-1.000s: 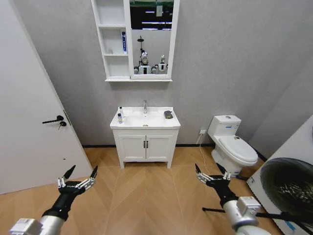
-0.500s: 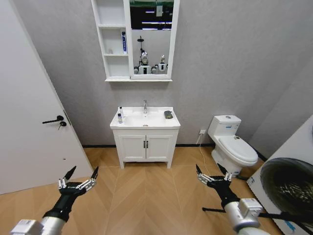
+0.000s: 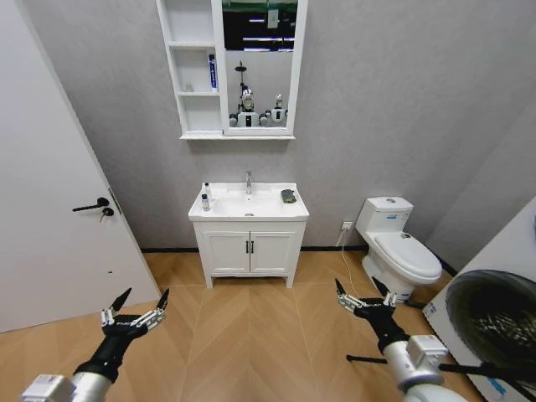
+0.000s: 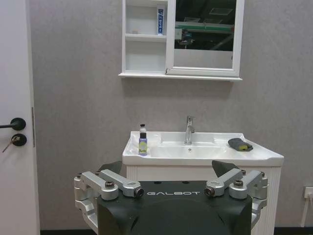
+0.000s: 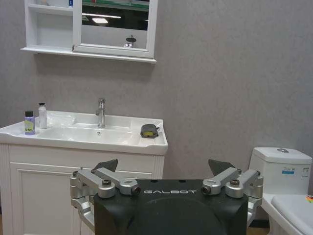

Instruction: Move facial cleanser and shampoo from washbasin to cabinet, then wipe washbasin with towel.

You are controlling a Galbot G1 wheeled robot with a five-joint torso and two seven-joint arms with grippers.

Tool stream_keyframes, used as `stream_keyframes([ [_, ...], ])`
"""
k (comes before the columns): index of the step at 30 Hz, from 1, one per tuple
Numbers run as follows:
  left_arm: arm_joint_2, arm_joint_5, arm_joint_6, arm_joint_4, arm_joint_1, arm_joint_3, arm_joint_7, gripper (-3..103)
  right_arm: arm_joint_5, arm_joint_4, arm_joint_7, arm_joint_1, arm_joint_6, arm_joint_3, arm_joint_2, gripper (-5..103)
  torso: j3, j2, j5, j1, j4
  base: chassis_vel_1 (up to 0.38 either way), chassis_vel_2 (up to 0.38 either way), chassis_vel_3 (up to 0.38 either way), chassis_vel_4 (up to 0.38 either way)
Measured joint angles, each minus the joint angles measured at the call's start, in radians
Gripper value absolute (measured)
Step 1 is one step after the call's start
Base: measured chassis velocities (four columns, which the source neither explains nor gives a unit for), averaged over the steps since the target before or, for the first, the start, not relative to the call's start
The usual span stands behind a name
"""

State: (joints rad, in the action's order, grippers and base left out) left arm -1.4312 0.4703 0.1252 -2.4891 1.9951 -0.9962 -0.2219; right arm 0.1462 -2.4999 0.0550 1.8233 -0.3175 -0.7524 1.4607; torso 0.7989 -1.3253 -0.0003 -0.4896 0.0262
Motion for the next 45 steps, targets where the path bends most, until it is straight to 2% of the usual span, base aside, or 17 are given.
stream_keyframes([
  [14, -0.005, -0.016, -0.022, 0.001, 0.008, -0.001, -0.014, 100, -0.002, 0.000, 0.004, 0.001, -0.017, -0.007, 0.005, 100, 0.000, 0.000, 0.0000, 0.000, -0.0001, -0.032, 0.031, 0.037, -0.031],
  [45, -0.004, -0.016, -0.042, 0.023, 0.005, 0.002, -0.029, 100, -0.002, 0.000, 0.012, 0.001, -0.009, -0.007, 0.006, 100, 0.000, 0.000, 0.0002, 0.000, -0.0001, -0.168, 0.178, 0.176, -0.176],
])
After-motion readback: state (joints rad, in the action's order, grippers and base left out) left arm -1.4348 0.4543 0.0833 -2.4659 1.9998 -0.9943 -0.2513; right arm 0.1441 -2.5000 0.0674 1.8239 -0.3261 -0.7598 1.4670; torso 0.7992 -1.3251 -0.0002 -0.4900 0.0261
